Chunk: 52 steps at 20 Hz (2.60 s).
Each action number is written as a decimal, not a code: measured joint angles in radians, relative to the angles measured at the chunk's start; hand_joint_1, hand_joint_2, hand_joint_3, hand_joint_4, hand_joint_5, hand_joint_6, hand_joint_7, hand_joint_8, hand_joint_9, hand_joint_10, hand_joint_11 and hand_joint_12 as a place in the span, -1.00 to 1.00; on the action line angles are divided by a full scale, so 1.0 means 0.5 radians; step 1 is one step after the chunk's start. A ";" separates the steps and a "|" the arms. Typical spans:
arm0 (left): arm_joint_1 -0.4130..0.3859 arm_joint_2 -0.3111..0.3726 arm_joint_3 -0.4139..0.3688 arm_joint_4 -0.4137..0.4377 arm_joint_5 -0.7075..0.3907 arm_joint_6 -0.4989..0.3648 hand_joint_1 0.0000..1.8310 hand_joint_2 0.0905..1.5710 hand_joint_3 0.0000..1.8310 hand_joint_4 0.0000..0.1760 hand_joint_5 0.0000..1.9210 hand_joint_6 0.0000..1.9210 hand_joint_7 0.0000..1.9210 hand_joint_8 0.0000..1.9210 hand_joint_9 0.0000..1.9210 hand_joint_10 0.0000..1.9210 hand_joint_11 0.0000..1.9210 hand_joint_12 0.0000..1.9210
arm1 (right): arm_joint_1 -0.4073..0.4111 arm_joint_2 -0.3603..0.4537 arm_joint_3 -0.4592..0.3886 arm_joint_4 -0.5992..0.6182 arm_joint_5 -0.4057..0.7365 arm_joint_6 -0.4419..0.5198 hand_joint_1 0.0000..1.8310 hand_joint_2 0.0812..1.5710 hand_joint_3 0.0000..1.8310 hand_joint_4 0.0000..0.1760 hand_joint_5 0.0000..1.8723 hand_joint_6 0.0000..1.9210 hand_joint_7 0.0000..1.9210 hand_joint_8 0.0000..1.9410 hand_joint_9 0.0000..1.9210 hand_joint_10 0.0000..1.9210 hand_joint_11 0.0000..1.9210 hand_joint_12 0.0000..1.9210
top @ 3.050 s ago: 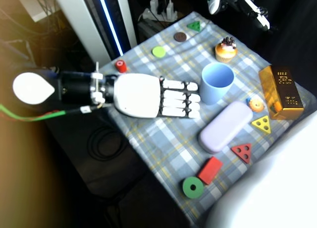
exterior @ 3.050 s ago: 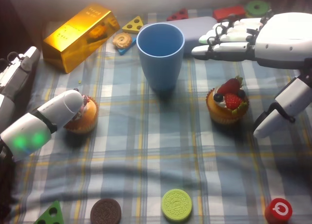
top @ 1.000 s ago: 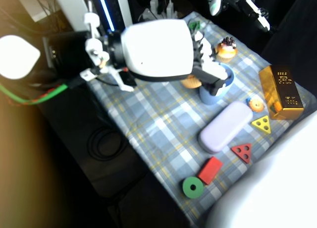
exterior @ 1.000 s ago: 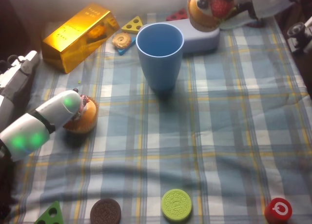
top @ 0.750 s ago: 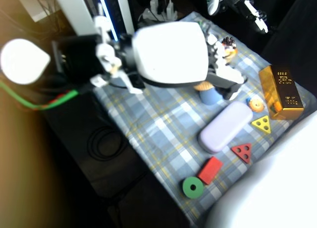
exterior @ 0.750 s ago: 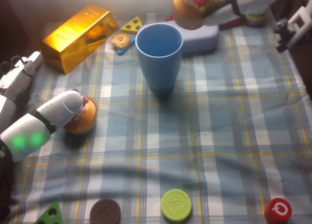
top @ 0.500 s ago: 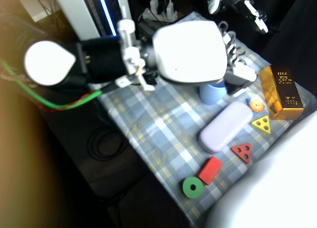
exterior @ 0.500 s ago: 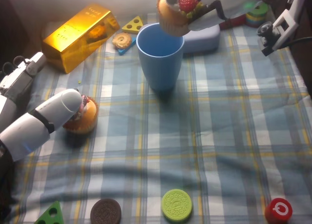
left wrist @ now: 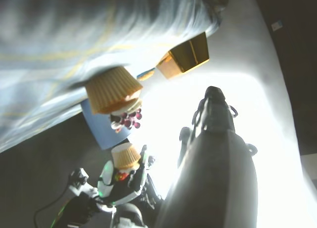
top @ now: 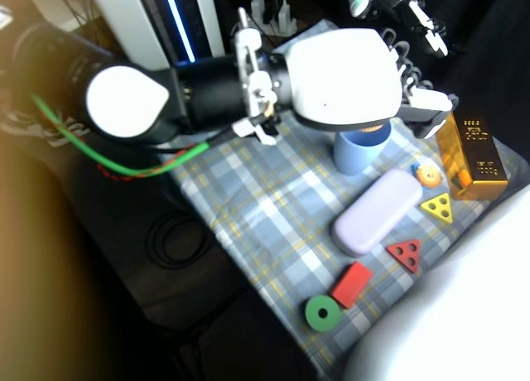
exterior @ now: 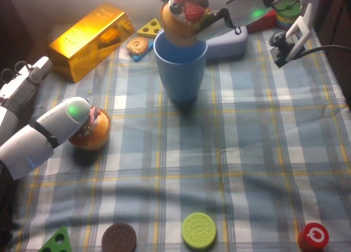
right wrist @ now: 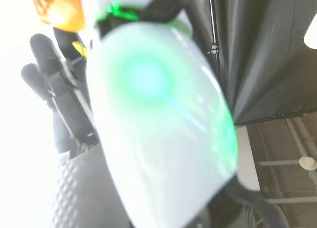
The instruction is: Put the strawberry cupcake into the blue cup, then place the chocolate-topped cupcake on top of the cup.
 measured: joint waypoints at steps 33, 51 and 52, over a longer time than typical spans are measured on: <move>-0.030 0.091 0.000 0.038 0.033 -0.024 -0.64 -0.03 -1.00 -0.07 -0.82 -1.00 -0.93 -0.99 -0.94 -1.00 -0.94 -0.90 | -0.117 0.526 -0.467 0.154 -0.087 -0.298 -1.00 0.02 -1.00 -0.71 -1.00 -1.00 -1.00 -1.00 -1.00 -1.00 -1.00 -1.00; 0.024 0.211 -0.028 0.094 0.287 -0.027 -0.17 -0.03 -1.00 0.04 -0.76 -1.00 -0.82 -1.00 -0.79 -1.00 -1.00 -0.47 | -1.231 1.147 -1.033 1.695 0.249 -1.173 -1.00 0.03 -1.00 -0.94 -1.00 -1.00 -1.00 -1.00 -1.00 -1.00 -1.00 -1.00; 0.024 0.195 -0.014 0.097 0.301 -0.028 -0.17 -0.02 -0.99 -0.18 -0.75 -1.00 -0.80 -0.99 -0.79 -1.00 -1.00 -0.46 | -1.322 1.158 -1.055 1.801 0.322 -1.196 -1.00 0.06 -0.99 -1.00 -1.00 -1.00 -1.00 -1.00 -1.00 -1.00 -1.00 -1.00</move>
